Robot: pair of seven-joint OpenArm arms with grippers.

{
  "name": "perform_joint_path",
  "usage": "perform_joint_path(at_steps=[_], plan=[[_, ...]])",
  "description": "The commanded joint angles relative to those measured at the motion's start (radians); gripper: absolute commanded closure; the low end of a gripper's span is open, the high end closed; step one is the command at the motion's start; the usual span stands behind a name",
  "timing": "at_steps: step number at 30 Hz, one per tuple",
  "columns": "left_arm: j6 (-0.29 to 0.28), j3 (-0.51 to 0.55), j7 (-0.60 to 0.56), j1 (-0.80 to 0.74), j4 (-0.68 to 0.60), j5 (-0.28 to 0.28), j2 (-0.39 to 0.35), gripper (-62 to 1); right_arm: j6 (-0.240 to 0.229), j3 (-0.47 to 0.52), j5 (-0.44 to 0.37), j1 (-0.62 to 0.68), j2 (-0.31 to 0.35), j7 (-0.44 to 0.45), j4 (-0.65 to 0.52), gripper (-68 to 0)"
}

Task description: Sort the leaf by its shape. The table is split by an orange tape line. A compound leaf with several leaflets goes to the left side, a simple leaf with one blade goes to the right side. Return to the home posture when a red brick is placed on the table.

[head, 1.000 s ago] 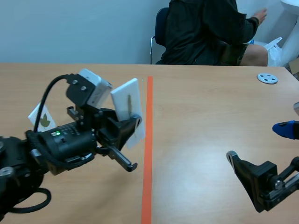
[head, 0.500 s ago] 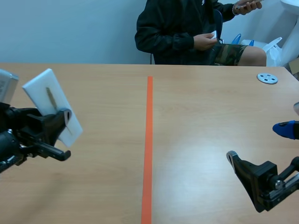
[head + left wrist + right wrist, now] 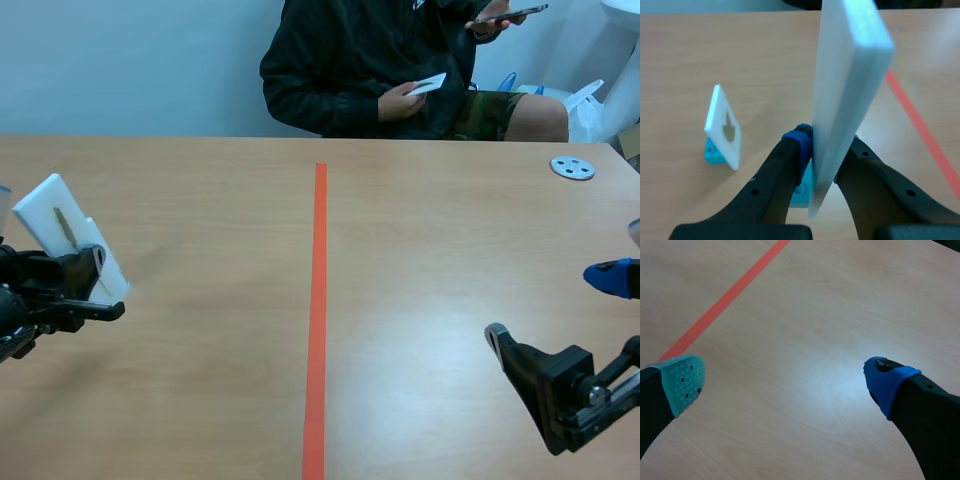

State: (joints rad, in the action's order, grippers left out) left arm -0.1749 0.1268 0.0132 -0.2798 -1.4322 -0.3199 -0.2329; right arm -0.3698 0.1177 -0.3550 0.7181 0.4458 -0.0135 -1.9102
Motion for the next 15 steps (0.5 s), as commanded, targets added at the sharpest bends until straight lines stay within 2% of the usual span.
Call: perform_joint_path(at_steps=[1,5,15], plan=[[0.016,-0.001,-0.023,0.041,0.019,-0.010,0.003,-2.8,0.004,0.001,-0.007,-0.006,0.008,0.008,-0.017,-67.9],[0.061,-0.001,-0.045,0.109,0.131,-0.010,0.003,-2.8,0.004,0.001,-0.007,-0.006,0.008,0.008,-0.017,-67.9],[0.101,0.018,-0.146,0.201,0.359,-0.010,0.002,-2.8,0.004,0.001,-0.007,-0.006,0.008,0.008,-0.017,-67.9]])
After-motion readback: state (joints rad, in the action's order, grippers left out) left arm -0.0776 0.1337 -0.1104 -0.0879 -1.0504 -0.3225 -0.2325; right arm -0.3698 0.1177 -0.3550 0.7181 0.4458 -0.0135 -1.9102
